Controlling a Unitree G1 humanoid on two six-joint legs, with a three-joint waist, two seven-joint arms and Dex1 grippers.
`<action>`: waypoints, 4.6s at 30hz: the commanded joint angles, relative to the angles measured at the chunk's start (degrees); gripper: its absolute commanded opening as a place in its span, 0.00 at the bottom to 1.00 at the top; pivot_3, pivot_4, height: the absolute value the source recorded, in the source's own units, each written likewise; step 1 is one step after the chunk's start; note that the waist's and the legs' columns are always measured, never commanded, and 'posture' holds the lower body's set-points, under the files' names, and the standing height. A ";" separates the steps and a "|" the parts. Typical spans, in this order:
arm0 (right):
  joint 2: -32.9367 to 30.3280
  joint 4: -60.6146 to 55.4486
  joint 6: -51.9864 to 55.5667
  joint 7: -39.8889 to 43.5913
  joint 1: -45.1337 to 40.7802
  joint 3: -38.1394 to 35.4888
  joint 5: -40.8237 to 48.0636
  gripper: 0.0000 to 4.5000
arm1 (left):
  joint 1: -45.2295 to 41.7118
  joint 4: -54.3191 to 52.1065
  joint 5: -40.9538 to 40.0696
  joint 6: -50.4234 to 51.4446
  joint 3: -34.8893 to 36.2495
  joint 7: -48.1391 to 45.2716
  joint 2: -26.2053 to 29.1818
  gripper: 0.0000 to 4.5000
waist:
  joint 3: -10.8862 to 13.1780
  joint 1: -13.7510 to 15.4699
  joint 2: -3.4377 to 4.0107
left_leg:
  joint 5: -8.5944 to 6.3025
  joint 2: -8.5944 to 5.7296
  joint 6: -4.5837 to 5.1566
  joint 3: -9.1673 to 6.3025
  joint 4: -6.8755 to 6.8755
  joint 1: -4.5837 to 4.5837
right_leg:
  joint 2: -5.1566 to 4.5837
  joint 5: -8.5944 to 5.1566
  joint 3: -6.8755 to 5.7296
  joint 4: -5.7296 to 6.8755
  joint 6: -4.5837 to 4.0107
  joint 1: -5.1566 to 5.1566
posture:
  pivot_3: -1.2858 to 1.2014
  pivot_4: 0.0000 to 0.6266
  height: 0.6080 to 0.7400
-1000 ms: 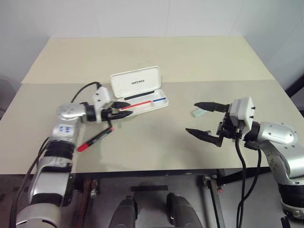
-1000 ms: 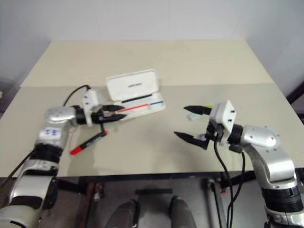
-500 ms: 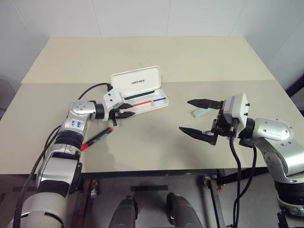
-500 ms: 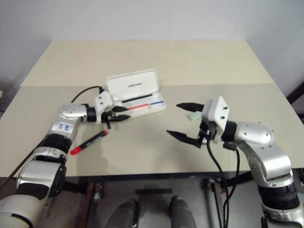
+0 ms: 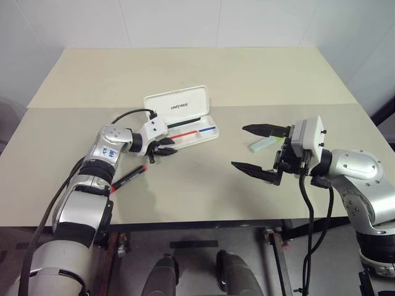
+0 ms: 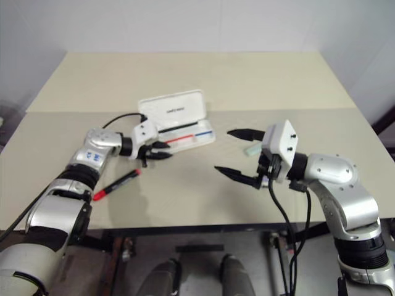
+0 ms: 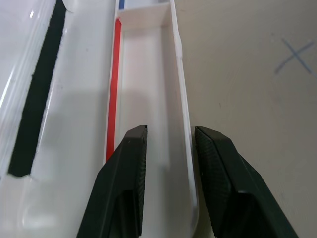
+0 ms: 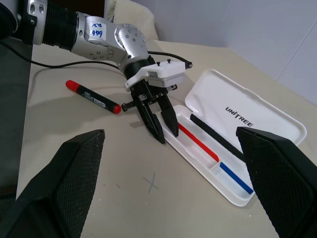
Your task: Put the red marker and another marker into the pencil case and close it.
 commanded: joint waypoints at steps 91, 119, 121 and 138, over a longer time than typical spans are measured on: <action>7.29 2.42 -3.54 0.23 -1.97 4.81 -0.37 1.00 | 46.32 -62.79 -32.76 19.09 26.48 -4.24 15.50 0.64 | -0.01 -1.34 0.00 | -0.04 0.12 0.01 -0.08 -0.09 0.11 | -0.18 -0.13 -0.06 0.05 -0.18 -0.01 | 0.52 0.24 1.00; 6.68 -0.03 -2.12 -0.69 -1.74 4.13 0.22 1.00 | 47.94 -42.94 -19.95 13.77 19.97 2.23 17.68 0.43 | -0.03 -1.24 0.06 | -0.02 0.15 0.05 -0.09 -0.27 0.18 | -0.64 -0.14 -0.16 -0.06 -0.20 0.03 | 0.52 0.24 1.00; 6.57 -0.20 -2.05 -0.73 -1.66 4.05 0.29 1.00 | 48.16 -43.11 -19.76 12.96 19.46 1.96 17.60 0.30 | -0.04 -1.28 0.06 | 0.00 0.16 0.07 -0.10 -0.27 0.23 | -0.70 -0.14 -0.13 -0.04 -0.22 0.06 | 0.52 0.24 1.00; 7.00 1.07 -2.87 -0.44 -2.13 4.64 -0.15 1.00 | 43.35 -47.27 -26.17 11.28 22.12 -1.46 16.25 0.13 | -0.04 -0.77 0.05 | 0.11 0.17 0.12 -0.17 -0.28 0.11 | -0.74 -0.04 -0.14 -0.27 -0.41 0.05 | 0.52 0.24 1.00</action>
